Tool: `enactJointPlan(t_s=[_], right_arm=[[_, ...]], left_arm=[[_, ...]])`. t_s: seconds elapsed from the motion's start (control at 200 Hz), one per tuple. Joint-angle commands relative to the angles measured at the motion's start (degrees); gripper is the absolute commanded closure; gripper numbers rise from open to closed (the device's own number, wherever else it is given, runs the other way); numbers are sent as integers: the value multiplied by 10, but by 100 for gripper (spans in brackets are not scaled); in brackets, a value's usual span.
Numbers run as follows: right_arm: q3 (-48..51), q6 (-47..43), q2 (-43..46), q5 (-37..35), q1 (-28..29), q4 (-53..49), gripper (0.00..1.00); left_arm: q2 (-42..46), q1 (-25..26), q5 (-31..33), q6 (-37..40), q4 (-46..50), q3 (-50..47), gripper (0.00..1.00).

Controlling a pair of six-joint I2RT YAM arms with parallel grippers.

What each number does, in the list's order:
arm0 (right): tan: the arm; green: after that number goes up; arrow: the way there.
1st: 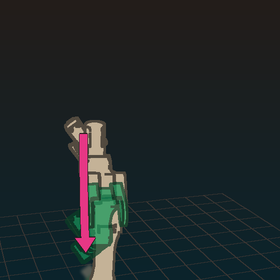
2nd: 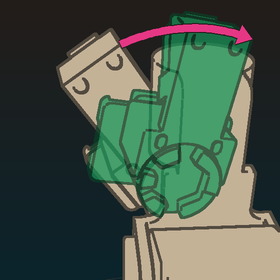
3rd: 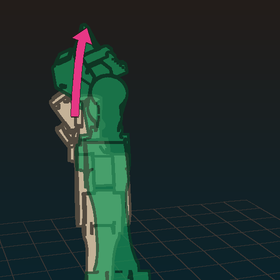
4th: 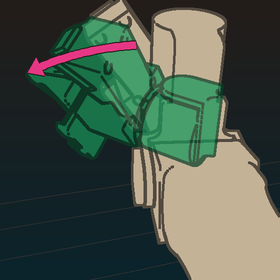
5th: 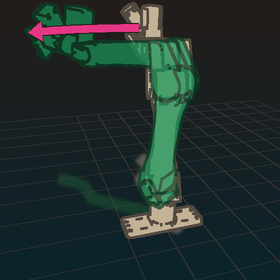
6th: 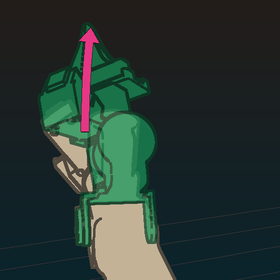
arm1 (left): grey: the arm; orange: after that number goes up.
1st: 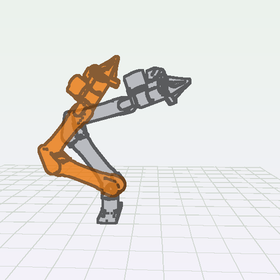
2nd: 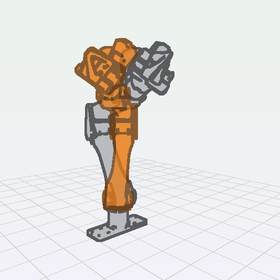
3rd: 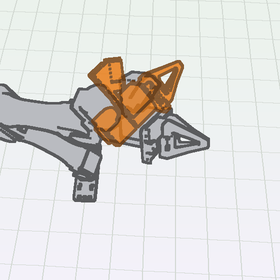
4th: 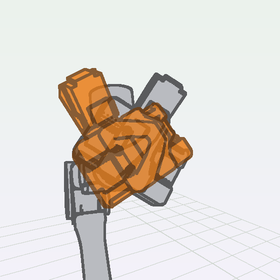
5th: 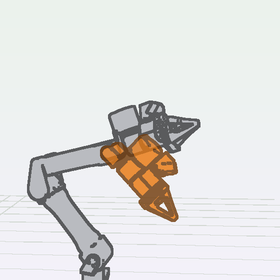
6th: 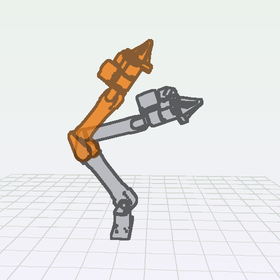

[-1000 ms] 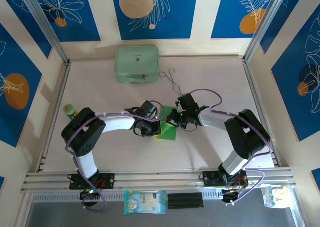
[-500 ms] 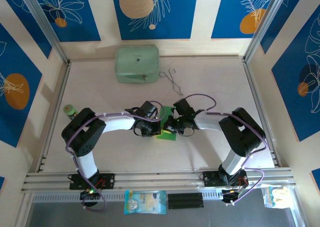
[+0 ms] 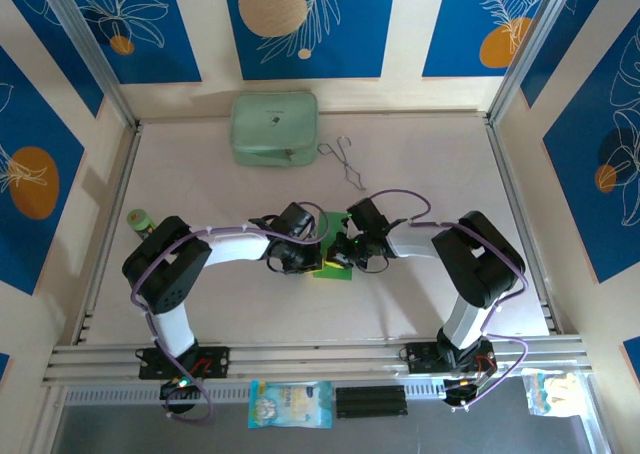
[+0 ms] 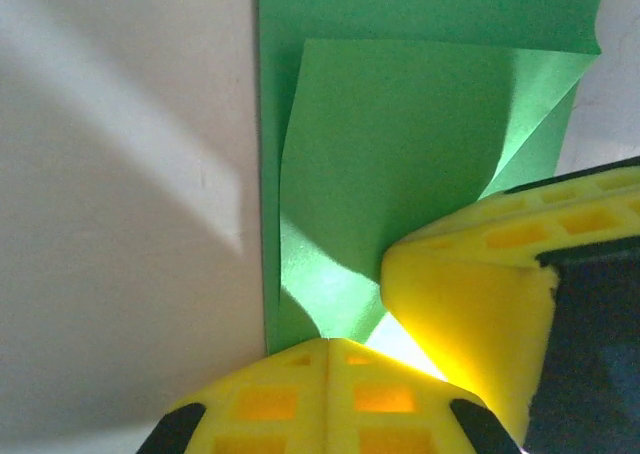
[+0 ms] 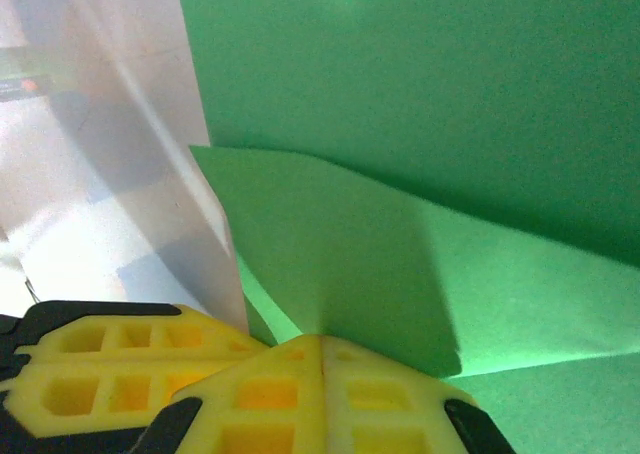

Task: Fold a paper plane with a square sheet of paper (pick it up from the middle)
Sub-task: Fold the triangle a second time at the center of the table.

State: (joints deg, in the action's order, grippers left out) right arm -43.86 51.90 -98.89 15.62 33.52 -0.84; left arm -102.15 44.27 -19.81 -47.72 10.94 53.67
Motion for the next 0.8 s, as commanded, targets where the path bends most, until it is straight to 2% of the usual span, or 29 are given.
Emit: enactJointPlan(t_s=[0.0,0.195,0.425,0.6,0.79], right_arm=[[13,-29,-16,-34,-43,-6,100],[12,-46,-13,-18,-116,5,100],[8,-60,11,-17,-176,-9,100],[6,-65,97,-17,-175,-41,100],[39,-42,166,-21,-149,-51,91]], left_arm=[[-24,5,30,3,83,-31,100],[-37,5,14,5,71,-43,100],[-38,5,3,5,56,-39,100],[-15,5,-30,24,69,35,100],[13,5,-20,23,72,95,97]])
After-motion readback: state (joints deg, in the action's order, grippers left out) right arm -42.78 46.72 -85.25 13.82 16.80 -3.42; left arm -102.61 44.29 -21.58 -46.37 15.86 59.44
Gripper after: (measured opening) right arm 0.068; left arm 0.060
